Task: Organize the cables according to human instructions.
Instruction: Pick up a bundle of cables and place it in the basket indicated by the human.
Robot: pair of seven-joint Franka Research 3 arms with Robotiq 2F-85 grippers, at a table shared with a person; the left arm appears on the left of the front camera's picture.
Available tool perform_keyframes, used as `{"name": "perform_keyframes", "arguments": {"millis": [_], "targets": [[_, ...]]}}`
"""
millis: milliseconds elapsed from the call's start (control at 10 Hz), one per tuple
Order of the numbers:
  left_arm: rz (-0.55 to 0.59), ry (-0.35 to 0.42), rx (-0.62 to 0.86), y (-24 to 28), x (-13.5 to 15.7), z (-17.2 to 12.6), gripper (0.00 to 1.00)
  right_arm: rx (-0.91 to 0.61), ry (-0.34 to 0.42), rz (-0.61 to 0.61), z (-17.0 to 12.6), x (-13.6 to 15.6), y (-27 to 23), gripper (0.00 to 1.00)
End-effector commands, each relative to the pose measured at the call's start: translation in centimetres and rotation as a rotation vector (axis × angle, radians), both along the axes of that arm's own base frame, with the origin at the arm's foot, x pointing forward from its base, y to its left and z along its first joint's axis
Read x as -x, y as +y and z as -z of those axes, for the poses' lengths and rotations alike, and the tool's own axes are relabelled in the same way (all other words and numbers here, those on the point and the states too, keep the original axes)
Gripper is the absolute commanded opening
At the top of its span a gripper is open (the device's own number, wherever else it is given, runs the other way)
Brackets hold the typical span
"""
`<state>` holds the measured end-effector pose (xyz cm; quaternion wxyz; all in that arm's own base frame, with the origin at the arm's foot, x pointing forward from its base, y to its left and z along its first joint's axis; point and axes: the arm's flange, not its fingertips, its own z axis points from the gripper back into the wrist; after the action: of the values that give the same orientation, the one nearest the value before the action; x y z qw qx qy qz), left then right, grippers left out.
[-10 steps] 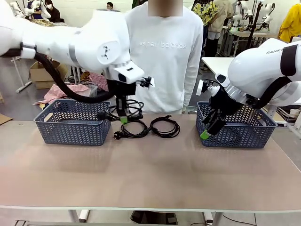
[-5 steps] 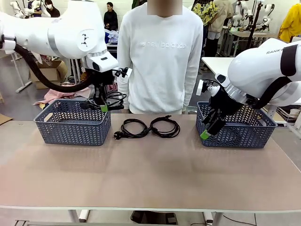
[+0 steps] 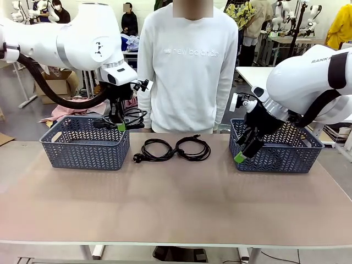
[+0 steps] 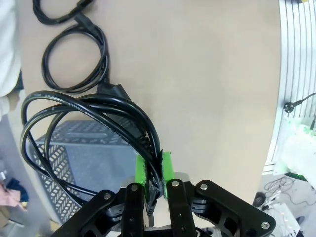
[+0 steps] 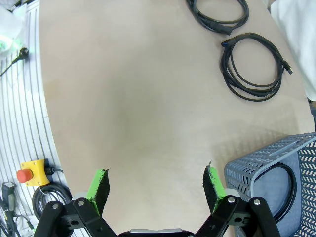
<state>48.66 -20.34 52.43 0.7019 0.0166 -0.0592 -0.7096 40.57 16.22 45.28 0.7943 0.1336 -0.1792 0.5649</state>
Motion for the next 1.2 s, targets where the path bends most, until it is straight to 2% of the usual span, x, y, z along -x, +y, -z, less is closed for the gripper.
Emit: {"name": "perform_keyframes", "arguments": {"millis": [0,200,300,500,1000,1100], "targets": [[-0.002,-0.002,-0.002,0.3,0.2,-0.4,0.0,-0.002,-0.002,0.005,-0.1,0.1,-0.1,1.0],[-0.002,-0.002,-0.002,0.3,0.2,-0.4,0.0,-0.002,-0.002,0.005,-0.1,0.1,-0.1,1.0],[0.0,0.0,0.0,0.0,0.0,0.0,0.15,-0.002,-0.002,0.005,-0.1,0.1,-0.1,1.0],[-0.032,-0.054,-0.034,4.0,-1.5,0.3,0.15,-0.002,-0.002,0.005,-0.1,0.1,-0.1,1.0],[-0.009,-0.081,-0.022,12.1,-4.1,3.5,0.15,-0.002,-0.002,0.005,-0.1,0.1,-0.1,1.0],[-0.007,-0.106,-0.024,13.0,-4.7,4.0,0.15,-0.002,-0.002,0.005,-0.1,0.1,-0.1,1.0]]}}
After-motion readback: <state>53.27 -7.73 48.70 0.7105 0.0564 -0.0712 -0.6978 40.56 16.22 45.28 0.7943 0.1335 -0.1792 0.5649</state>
